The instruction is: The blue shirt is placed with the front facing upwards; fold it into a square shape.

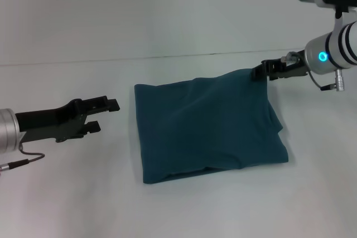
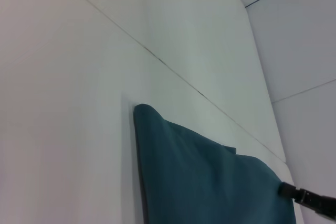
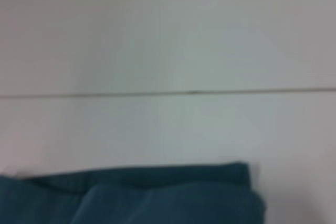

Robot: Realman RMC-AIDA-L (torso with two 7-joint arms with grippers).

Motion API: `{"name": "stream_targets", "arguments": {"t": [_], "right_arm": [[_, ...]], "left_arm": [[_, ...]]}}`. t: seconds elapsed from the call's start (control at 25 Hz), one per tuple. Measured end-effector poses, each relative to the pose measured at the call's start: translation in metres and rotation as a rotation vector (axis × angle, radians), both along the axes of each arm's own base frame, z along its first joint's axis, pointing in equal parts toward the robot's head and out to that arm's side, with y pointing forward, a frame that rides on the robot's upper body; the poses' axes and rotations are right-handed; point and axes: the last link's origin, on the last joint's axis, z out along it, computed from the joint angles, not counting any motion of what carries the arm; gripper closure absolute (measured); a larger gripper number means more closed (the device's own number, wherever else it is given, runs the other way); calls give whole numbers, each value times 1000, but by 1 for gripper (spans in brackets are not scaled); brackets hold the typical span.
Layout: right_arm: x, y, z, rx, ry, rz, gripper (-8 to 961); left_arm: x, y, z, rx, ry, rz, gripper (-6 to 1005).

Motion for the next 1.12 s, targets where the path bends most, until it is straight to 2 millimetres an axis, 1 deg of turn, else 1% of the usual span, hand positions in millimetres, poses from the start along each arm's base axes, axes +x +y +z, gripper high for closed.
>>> {"name": "stream_targets", "arguments": {"t": [0.04,0.28,0.36,0.56,0.72,0.8,0.92,1.04,1.12], "right_arm": [[1,1,2,12,-1,-3,702],[9,8,9,61,-54,-27,487],[8,9,12,58,-46,-36,245],[-5,1,23,3,92,-37,242],[-13,-10,20,-73,229,-19,247],[-12,-16,13,-99,271,-29,250],[-8,-20,-5,-99,281,-48,250],[0,-20,-22,-64,230,-57,249],[6,-19,-28,-41,168,-53,249]], "left_arm": [[0,0,0,0,0,0,111],[0,0,0,3,-8,1,113],[0,-1,0,6,-14,3,113],[-1,-2,2,12,-23,8,113],[-2,-1,3,17,-23,10,113],[-2,-1,3,20,-22,10,113],[-2,-1,3,19,-23,9,113],[-2,-1,3,19,-23,9,113],[-1,-1,2,19,-24,8,114]]}}
